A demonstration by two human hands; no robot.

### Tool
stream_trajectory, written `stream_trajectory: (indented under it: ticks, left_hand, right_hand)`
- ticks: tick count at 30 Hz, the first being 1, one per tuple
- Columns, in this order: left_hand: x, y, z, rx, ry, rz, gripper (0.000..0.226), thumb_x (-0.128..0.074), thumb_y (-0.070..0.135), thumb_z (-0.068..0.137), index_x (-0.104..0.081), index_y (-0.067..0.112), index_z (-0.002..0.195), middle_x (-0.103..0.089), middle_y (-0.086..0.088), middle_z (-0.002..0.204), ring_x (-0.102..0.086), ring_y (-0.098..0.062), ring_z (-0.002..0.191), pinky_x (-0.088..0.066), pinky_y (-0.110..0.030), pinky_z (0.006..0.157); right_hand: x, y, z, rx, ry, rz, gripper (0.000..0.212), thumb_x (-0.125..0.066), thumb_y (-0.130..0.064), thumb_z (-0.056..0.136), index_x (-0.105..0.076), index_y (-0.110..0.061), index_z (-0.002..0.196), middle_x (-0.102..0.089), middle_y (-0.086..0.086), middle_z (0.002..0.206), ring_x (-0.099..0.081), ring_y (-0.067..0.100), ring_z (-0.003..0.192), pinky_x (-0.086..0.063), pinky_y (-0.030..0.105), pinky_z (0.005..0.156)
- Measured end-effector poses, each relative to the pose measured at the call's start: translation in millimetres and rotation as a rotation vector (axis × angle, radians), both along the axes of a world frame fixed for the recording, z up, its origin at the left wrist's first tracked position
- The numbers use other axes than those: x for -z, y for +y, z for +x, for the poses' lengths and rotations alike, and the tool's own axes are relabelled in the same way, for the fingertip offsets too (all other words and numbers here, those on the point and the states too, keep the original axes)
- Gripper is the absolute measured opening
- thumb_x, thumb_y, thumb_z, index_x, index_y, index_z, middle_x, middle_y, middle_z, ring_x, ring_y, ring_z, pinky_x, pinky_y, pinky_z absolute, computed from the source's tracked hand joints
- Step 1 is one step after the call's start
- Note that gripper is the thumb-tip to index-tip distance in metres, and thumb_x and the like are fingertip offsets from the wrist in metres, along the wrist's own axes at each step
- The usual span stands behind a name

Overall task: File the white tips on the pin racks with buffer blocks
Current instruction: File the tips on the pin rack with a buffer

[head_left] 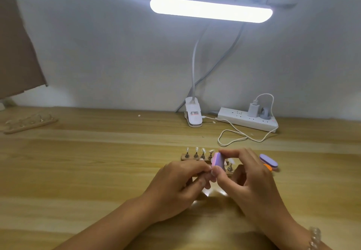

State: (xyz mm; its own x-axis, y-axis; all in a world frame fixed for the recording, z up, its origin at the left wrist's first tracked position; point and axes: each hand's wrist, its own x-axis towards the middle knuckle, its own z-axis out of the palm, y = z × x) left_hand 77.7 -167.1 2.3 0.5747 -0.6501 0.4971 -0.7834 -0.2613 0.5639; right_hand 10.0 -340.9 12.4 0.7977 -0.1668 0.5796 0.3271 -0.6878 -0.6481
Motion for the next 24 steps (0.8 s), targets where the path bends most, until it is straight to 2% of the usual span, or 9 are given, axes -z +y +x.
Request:
stream_trajectory:
  ticks: [3, 5, 7, 9, 13, 15, 17, 21, 24]
  left_hand:
    - [-0.6, -0.8, 1.1, -0.006, 0.048, -0.027, 0.016, -0.052, 0.031, 0.098, -0.067, 0.027, 0.098, -0.07, 0.016, 0.086, -0.069, -0.008, 0.075, -0.053, -0.037, 0.067]
    - [0.0, -0.4, 3.1, -0.026, 0.073, -0.042, 0.016, -0.052, 0.031, 0.098, -0.067, 0.026, 0.095, -0.068, 0.018, 0.083, -0.066, -0.005, 0.07, -0.05, -0.031, 0.064]
    - [0.4, -0.4, 3.8, -0.036, 0.052, -0.053, 0.014, -0.052, 0.025, 0.097, -0.065, 0.025, 0.091, -0.062, 0.025, 0.075, -0.057, 0.001, 0.06, -0.039, -0.02, 0.058]
    - [-0.6, -0.6, 3.2, -0.026, 0.053, -0.059, 0.014, -0.053, 0.02, 0.096, -0.065, 0.023, 0.09, -0.062, 0.025, 0.074, -0.054, 0.003, 0.056, -0.034, -0.013, 0.057]
    - [-2.1, -1.7, 1.7, 0.004, 0.109, -0.088, 0.017, -0.052, 0.025, 0.098, -0.068, 0.019, 0.097, -0.07, 0.016, 0.082, -0.053, -0.002, 0.052, -0.037, -0.019, 0.056]
    - [-1.1, -0.6, 1.8, 0.006, 0.122, -0.101, 0.015, -0.052, 0.021, 0.096, -0.067, 0.018, 0.099, -0.065, 0.016, 0.074, -0.052, -0.005, 0.049, -0.039, -0.024, 0.053]
    - [0.1, 0.4, 2.9, 0.0, 0.124, -0.08, 0.016, -0.052, 0.018, 0.095, -0.066, 0.017, 0.101, -0.062, 0.009, 0.071, -0.052, -0.017, 0.049, -0.043, -0.034, 0.051]
    - [0.4, -1.2, 2.6, 0.014, 0.156, -0.122, 0.014, -0.056, 0.017, 0.095, -0.068, 0.018, 0.103, -0.072, 0.015, 0.086, -0.052, -0.005, 0.044, -0.042, -0.023, 0.051]
    - [2.1, -0.8, 4.1, -0.008, 0.143, -0.115, 0.017, -0.055, 0.018, 0.092, -0.069, 0.02, 0.103, -0.072, 0.005, 0.081, -0.052, -0.01, 0.044, -0.045, -0.029, 0.049]
  right_hand:
    - [1.1, -7.7, 3.7, -0.024, 0.045, 0.168, 0.017, -0.076, -0.026, 0.08, -0.066, -0.03, 0.093, -0.06, -0.013, 0.077, -0.049, 0.009, 0.047, -0.035, 0.012, 0.048]
    - [0.7, -4.5, 2.2, -0.021, 0.018, 0.119, 0.018, -0.077, -0.031, 0.079, -0.065, -0.03, 0.093, -0.06, -0.013, 0.079, -0.05, 0.011, 0.049, -0.036, 0.014, 0.048]
    - [0.7, 2.9, -1.3, -0.049, -0.02, -0.011, 0.023, -0.077, -0.036, 0.077, -0.064, -0.028, 0.094, -0.061, -0.013, 0.089, -0.053, 0.014, 0.051, -0.039, 0.016, 0.05]
    - [0.6, 3.1, -0.7, -0.048, -0.009, -0.023, 0.023, -0.077, -0.037, 0.076, -0.063, -0.028, 0.093, -0.062, -0.013, 0.092, -0.054, 0.015, 0.054, -0.04, 0.015, 0.051]
    - [1.6, -8.2, 3.8, 0.026, -0.029, 0.096, 0.02, -0.079, -0.027, 0.08, -0.064, -0.029, 0.092, -0.063, -0.011, 0.093, -0.054, 0.014, 0.054, -0.04, 0.016, 0.053]
    - [0.7, -1.1, 0.1, -0.004, -0.09, -0.004, 0.024, -0.079, -0.03, 0.078, -0.063, -0.028, 0.095, -0.06, -0.013, 0.09, -0.053, 0.013, 0.051, -0.039, 0.014, 0.051]
    - [1.9, 6.1, -2.3, -0.052, -0.088, -0.107, 0.027, -0.076, -0.032, 0.076, -0.063, -0.026, 0.098, -0.059, -0.014, 0.092, -0.053, 0.01, 0.051, -0.04, 0.015, 0.051]
    - [1.1, -6.9, 2.8, 0.047, -0.047, -0.007, 0.023, -0.076, -0.032, 0.078, -0.064, -0.028, 0.097, -0.061, -0.012, 0.094, -0.056, 0.015, 0.056, -0.045, 0.025, 0.057]
    - [1.3, 1.6, -0.5, -0.017, -0.112, -0.068, 0.024, -0.073, -0.041, 0.082, -0.062, -0.029, 0.1, -0.059, -0.013, 0.094, -0.054, 0.013, 0.053, -0.044, 0.023, 0.054]
